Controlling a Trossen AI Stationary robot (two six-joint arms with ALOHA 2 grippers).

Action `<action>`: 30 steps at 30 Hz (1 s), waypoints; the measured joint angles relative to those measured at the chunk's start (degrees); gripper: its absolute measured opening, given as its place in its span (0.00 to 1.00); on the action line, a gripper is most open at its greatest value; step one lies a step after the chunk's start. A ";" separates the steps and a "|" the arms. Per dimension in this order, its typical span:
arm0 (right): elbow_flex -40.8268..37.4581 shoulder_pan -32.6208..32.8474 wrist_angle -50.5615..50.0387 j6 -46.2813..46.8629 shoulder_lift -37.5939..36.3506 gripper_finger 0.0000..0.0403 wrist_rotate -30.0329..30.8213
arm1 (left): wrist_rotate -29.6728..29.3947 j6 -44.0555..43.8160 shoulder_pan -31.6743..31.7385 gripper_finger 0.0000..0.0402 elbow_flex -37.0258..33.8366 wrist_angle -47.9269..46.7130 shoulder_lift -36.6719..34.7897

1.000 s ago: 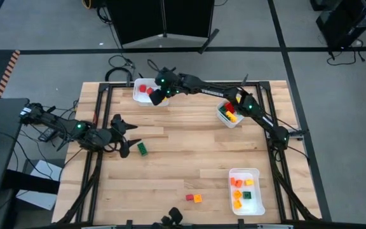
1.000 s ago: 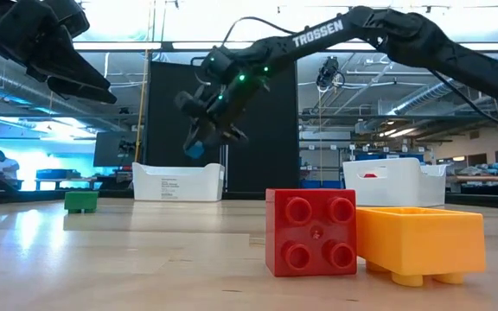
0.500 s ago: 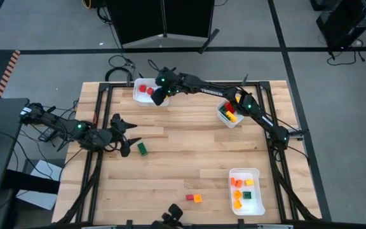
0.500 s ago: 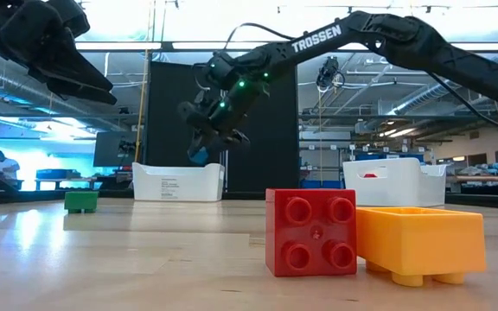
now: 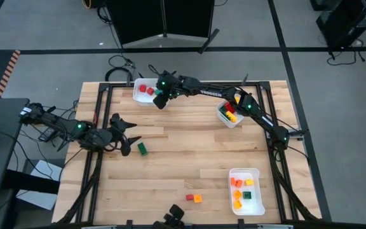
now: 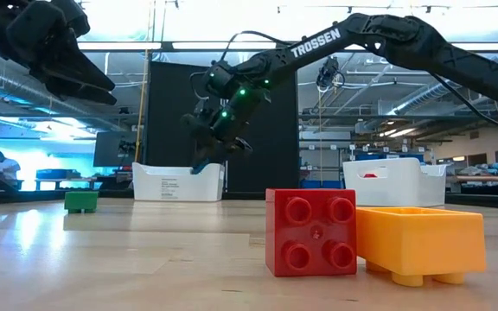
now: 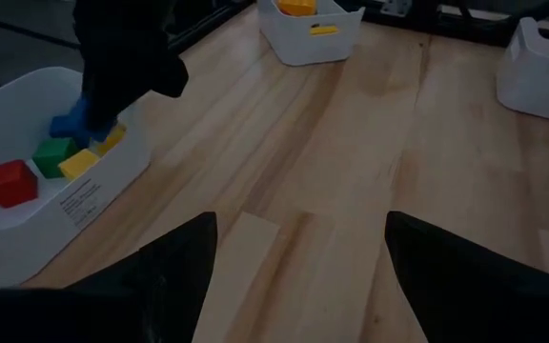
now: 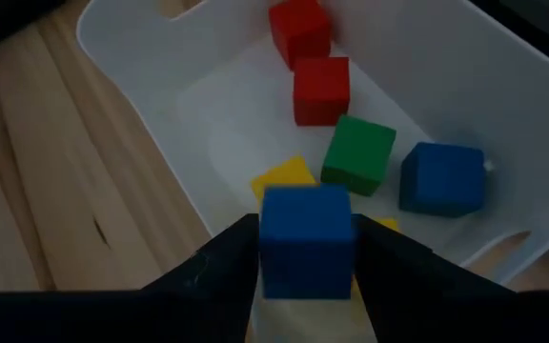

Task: Sort blocks by size
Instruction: Put the blue square block into the top left white bin, then put the green 8 stud gamepiece into the top right white bin

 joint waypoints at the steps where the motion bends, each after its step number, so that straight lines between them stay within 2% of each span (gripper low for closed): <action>1: 0.00 0.00 0.06 0.00 0.00 0.44 0.02 | -0.02 -0.26 0.00 0.78 -0.02 -0.01 0.00; 12: 0.00 0.00 0.11 0.00 0.00 0.55 0.15 | -1.01 -0.60 0.00 0.78 -0.02 -0.02 0.00; 19: 0.00 -0.55 -0.95 1.05 -2.34 0.56 0.15 | -0.99 -0.60 0.01 0.78 -0.02 0.54 0.00; 24: 0.00 -0.59 -7.66 -1.51 -6.44 0.56 0.47 | -0.98 -0.60 0.02 0.78 -0.02 0.79 -0.02; 30: 0.02 0.70 -22.92 -1.49 -13.24 0.56 5.86 | -0.96 -0.60 0.02 0.78 -0.02 2.35 0.00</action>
